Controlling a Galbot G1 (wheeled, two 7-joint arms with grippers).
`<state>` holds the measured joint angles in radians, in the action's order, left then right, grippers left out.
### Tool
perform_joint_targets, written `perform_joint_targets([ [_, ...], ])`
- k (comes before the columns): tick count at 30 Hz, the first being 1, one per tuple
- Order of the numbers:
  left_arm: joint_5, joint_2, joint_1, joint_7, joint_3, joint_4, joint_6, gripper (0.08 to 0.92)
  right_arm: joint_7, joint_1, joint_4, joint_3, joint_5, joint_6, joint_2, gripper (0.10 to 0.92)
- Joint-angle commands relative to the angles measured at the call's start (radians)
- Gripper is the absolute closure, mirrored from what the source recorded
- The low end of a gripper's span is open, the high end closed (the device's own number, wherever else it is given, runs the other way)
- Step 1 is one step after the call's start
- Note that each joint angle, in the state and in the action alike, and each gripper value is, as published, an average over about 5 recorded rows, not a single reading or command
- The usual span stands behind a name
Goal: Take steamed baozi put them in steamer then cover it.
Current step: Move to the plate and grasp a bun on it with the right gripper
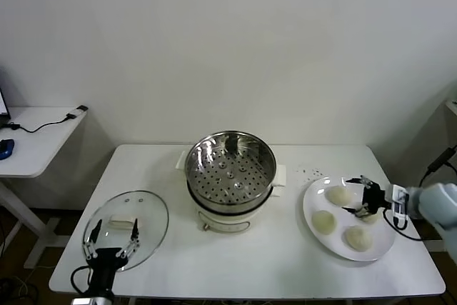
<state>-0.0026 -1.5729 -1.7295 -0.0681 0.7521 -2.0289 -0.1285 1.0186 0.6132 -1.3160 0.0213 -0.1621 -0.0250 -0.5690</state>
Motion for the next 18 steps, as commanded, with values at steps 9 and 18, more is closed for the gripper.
perform_joint_targets([
  [9,-0.001,0.004,0.006,0.003,0.007,0.003,0.008,0.177,0.185,-0.604,0.386,-0.637,-0.069,0.029,-0.136,0.203],
  [18,-0.009,0.007,-0.006,0.002,0.018,0.013,0.004,0.177,0.185,-0.6,0.492,-0.668,-0.084,0.04,-0.231,0.203],
])
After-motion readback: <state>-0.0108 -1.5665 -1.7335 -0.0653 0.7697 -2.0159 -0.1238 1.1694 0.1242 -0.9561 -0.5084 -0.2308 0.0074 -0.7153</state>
